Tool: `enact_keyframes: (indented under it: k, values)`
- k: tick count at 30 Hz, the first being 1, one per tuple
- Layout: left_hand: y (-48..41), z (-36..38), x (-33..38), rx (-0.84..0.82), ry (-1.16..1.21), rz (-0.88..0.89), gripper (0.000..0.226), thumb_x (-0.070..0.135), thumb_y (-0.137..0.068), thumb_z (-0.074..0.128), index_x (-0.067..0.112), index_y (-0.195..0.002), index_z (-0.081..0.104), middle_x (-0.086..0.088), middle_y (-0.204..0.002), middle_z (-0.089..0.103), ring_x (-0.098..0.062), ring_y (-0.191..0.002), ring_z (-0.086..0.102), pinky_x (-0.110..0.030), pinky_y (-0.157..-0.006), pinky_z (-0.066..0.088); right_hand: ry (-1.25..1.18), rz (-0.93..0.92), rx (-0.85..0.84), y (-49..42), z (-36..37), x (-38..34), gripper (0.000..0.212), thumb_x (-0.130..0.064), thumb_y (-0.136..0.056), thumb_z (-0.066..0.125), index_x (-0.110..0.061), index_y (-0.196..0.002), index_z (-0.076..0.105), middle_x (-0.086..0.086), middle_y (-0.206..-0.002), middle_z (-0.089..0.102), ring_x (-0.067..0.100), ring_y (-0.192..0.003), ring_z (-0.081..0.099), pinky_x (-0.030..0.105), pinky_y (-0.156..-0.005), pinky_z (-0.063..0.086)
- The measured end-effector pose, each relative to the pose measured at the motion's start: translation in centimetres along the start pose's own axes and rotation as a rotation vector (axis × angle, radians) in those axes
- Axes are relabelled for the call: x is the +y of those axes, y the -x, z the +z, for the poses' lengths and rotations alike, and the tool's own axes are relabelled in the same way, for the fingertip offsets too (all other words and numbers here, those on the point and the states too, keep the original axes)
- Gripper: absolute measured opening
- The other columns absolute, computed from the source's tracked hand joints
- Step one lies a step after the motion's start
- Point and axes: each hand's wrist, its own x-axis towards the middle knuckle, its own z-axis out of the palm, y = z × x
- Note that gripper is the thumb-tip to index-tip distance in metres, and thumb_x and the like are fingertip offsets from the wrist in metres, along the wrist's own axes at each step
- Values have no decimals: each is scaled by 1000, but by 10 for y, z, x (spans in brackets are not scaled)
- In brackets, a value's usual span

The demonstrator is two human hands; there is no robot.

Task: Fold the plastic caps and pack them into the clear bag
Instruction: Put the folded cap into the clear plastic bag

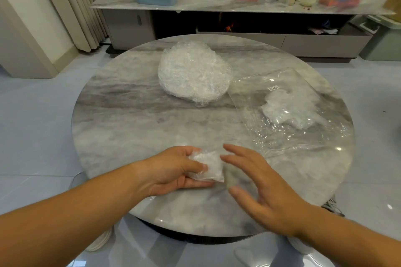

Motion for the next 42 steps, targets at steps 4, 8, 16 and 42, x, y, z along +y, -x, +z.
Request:
enact_keyframes:
  k: [4, 8, 16, 42]
  values:
    - [1, 11, 0, 8, -100, 131, 51, -17, -84, 65, 8, -129, 58, -23, -127, 60, -35, -103, 71, -43, -77, 62, -550, 507, 65, -19, -4, -15, 25, -54, -92, 60, -43, -110, 73, -18, -130, 64, 3, -123, 59, 43, -111, 46]
    - [1, 31, 4, 11, -312, 257, 62, -8, -85, 71, 22, -135, 53, -13, -118, 64, -22, -91, 73, -34, -77, 61, -726, 604, 50, -24, -17, -17, 36, -55, -92, 53, -31, -105, 78, -2, -114, 75, 18, -112, 69, 50, -107, 48]
    - [-11, 70, 17, -63, -406, 370, 77, 4, -86, 75, 31, -146, 35, -8, -128, 62, -26, -103, 72, -39, -82, 61, -567, 562, 162, -20, -52, -10, 40, -46, -97, 48, -25, -90, 81, -2, -99, 79, 13, -100, 72, 30, -94, 52]
    - [-90, 111, -15, 39, -1908, 561, 84, 70, -97, 20, 19, -161, 1, 0, -168, -12, -12, -153, -13, -32, -125, -2, -210, 852, 320, 17, -118, 94, 73, -63, -103, 27, -21, -75, 80, 6, -92, 73, 22, -91, 64, 35, -90, 49]
